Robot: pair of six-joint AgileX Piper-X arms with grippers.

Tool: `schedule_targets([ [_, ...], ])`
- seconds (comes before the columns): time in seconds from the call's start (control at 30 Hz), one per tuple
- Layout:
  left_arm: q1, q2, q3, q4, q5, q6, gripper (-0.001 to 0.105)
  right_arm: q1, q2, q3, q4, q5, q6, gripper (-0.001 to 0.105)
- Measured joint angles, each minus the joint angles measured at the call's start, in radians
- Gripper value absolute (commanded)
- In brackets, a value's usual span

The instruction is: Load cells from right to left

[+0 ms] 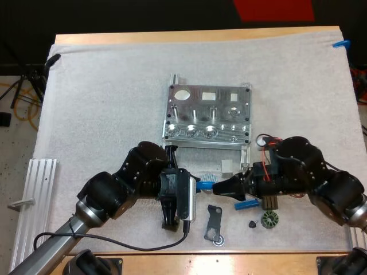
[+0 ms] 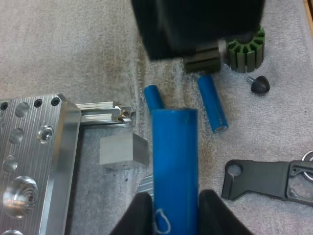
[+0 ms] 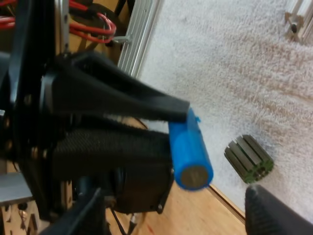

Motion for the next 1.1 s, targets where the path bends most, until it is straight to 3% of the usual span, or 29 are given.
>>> schedule_targets([
  [0.9, 0.0, 0.0, 0.0, -0.066, 0.004, 0.0, 0.0, 0.003, 0.083, 0.0, -0.103, -0.012, 0.082, 0.059],
  [1.1, 0.0, 0.0, 0.0, -0.071, 0.004, 0.0, 0.0, 0.003, 0.083, 0.0, -0.12, -0.012, 0.082, 0.055],
])
